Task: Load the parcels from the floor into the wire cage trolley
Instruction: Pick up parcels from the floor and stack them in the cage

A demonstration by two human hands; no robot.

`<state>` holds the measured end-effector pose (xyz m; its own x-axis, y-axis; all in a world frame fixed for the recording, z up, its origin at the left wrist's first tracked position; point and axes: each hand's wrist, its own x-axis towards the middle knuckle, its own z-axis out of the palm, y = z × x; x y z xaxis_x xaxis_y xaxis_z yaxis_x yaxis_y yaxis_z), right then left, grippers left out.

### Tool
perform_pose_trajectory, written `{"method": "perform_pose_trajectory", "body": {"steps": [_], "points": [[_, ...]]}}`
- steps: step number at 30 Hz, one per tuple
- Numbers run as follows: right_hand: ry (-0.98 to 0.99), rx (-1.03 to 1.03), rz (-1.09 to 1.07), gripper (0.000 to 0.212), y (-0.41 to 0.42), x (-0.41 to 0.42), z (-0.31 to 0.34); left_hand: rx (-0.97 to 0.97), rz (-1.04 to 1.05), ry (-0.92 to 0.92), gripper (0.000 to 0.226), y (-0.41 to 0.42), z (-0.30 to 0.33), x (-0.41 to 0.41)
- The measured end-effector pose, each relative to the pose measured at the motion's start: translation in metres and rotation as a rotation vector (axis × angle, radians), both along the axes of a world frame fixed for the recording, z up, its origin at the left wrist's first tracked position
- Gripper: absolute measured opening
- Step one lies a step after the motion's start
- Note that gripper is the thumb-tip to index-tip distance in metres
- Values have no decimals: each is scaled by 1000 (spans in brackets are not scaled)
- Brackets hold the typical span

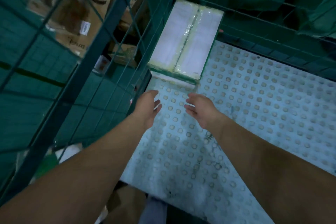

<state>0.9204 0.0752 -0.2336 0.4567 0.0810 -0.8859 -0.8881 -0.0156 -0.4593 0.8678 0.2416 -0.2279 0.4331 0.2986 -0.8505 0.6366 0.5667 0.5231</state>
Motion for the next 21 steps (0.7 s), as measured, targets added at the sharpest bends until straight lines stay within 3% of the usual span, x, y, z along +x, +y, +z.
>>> {"method": "perform_pose_trajectory", "body": {"steps": [7, 12, 17, 19, 21], "points": [[80, 20, 209, 26, -36, -106, 77, -30, 185, 67, 29, -60, 83, -126], [85, 40, 474, 22, -65, -183, 149, 3, 351, 155, 21, -92, 149, -230], [47, 71, 783, 27, -55, -243, 186, -95, 542, 144, 48, -110, 179, -323], [42, 70, 866, 25, -47, -262, 192, -64, 593, 204, 14, -113, 187, -349], [43, 70, 967, 22, -34, -283, 197, -52, 682, 210, 16, -115, 191, -378]]}}
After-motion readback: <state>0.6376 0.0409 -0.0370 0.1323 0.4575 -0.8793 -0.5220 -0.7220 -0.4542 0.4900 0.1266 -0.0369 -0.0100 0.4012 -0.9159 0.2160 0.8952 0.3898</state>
